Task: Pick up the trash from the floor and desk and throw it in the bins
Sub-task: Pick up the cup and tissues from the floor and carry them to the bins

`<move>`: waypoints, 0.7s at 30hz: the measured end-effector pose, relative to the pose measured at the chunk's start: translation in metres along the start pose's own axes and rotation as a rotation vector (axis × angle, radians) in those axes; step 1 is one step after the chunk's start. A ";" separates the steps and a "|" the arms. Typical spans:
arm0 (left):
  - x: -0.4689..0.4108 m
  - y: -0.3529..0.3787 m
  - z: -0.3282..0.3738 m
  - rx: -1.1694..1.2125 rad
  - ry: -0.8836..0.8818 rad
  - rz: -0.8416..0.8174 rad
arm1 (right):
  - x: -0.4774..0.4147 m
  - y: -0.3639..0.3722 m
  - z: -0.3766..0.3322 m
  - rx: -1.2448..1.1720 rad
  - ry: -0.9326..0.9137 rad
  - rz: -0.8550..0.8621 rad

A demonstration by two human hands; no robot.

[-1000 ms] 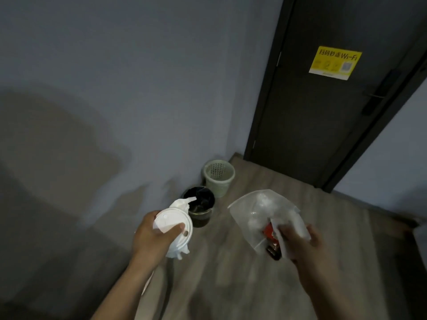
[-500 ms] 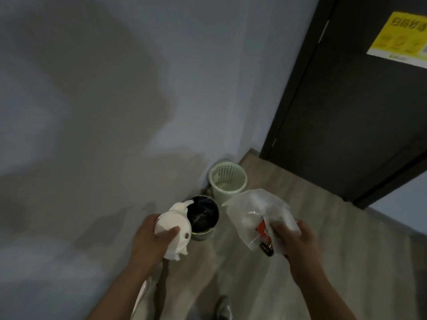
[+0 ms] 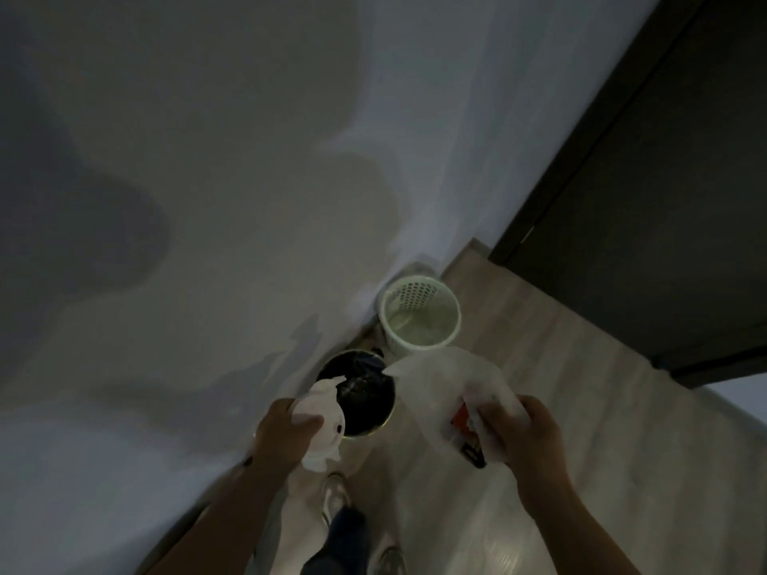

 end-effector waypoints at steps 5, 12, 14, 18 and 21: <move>-0.082 0.021 -0.009 -0.063 -0.088 -0.034 | -0.064 0.016 0.022 0.026 0.050 0.051; -0.174 0.057 -0.014 -0.072 -0.154 -0.055 | -0.144 0.020 0.057 0.085 0.102 0.040; -0.196 0.068 -0.017 -0.046 -0.168 -0.053 | -0.164 0.016 0.064 0.130 0.095 0.038; -0.228 0.091 -0.026 -0.044 -0.189 -0.075 | -0.196 0.013 0.077 0.237 0.075 0.031; -0.248 0.107 -0.036 0.002 -0.218 -0.089 | -0.216 0.016 0.088 0.266 0.091 0.001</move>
Point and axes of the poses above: each hand's wrist, its own x-axis away from the middle knuckle, its own y-axis out of the palm, z = x × y, the point moved 7 cm from there along -x, towards the middle knuckle, and after that the axes turned 12 degrees about -z, right-handed, at the moved point
